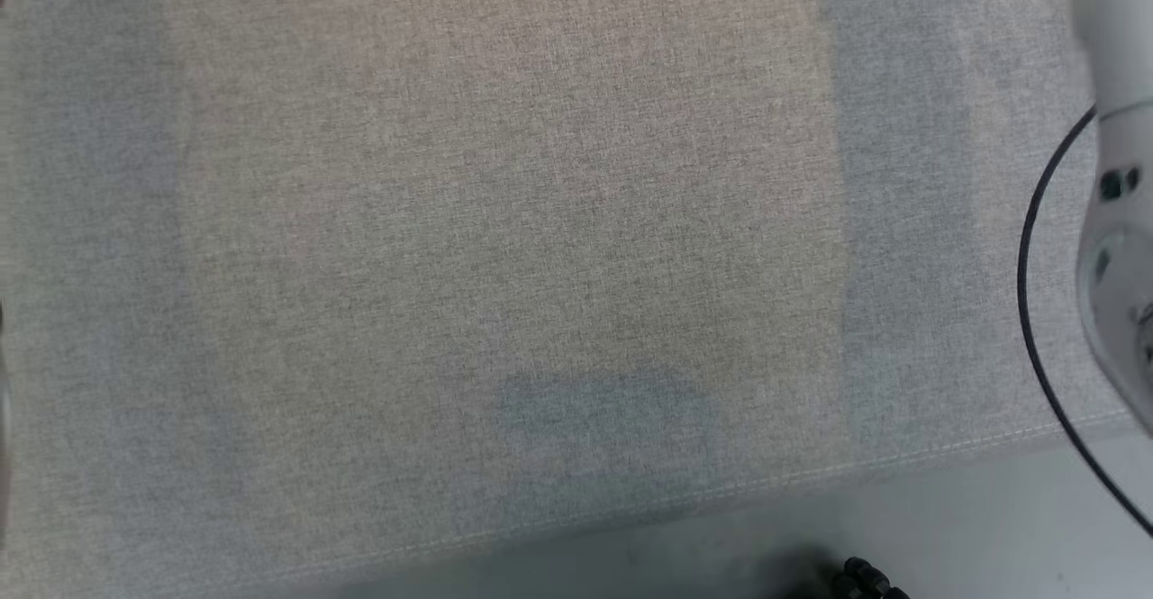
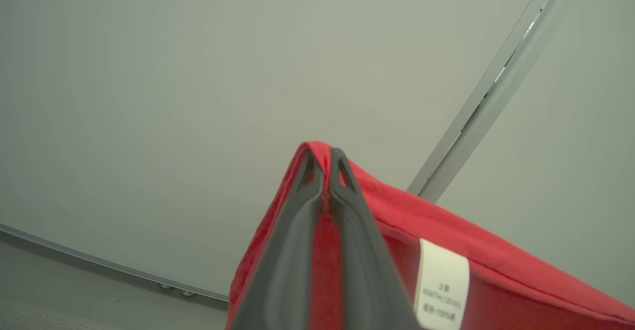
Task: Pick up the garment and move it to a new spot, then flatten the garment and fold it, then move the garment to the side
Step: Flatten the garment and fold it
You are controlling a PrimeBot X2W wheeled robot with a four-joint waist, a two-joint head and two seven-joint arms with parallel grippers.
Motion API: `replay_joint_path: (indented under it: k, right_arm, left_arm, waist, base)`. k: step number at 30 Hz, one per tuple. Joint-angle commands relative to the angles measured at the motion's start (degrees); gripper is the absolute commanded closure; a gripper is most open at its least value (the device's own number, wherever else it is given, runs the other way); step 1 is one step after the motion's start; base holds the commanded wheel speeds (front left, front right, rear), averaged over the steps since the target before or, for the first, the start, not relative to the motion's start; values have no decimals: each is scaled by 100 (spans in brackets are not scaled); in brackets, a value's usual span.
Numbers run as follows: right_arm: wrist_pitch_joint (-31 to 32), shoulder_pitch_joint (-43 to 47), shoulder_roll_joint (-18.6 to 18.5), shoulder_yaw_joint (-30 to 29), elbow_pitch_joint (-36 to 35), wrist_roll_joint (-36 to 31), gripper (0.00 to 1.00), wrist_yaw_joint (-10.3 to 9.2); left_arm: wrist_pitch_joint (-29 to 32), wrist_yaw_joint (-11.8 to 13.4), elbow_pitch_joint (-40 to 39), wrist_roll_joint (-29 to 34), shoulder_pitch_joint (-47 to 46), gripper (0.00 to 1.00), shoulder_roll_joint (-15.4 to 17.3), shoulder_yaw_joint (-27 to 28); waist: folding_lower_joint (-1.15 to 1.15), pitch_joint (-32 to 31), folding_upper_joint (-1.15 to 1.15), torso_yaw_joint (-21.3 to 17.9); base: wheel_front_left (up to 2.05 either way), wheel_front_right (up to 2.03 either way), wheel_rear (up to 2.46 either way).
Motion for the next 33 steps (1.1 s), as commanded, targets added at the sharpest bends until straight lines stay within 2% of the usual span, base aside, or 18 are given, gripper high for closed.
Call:
replay_joint_path:
  k: [1,5,11,14,17,25,33]
  right_arm:
    - [52,287,-113,87,-81,159,100,-10]
    - [389,1306,-424,611,-755,969,100,-10]
    - [943,3403,-937,1180,-2072,2021,100,-10]
    - [1146,4584,-1160,1279,-2771,2339,100,-11]
    - [1252,5726,-1302,1175,-3332,2531,100,-11]
    - [1477,7936,-1113,641,-4501,2546,100,-10]
    - [1805,9185,-750,163,-5232,2307,100,-9]
  left_arm:
    - [46,-74,-11,-59,274,100,54,7]
    - [139,-285,-279,-317,1090,100,94,55]
    - [341,-389,-1158,-738,2947,100,277,142]
    - [405,-281,-1740,-790,4116,100,374,116]
    - [485,-107,-2362,-910,5251,100,289,91]
    - [476,403,-3727,-781,7548,100,184,-269]
    - [196,720,-4168,-762,8756,100,4,-345]
  waist:
    - [-1,-196,0,27]
    - [-1,-665,0,99]
    - [-1,-1470,0,182]
    - [-1,-1826,0,270]
    - [-1,-2095,0,344]
    - [-1,-2473,0,456]
    - [-1,-2638,0,507]
  base:
    - [0,0,0]
    - [0,0,0]
    - [0,0,0]
    - [0,0,0]
    - [0,0,0]
    - [0,0,0]
    - [0,0,0]
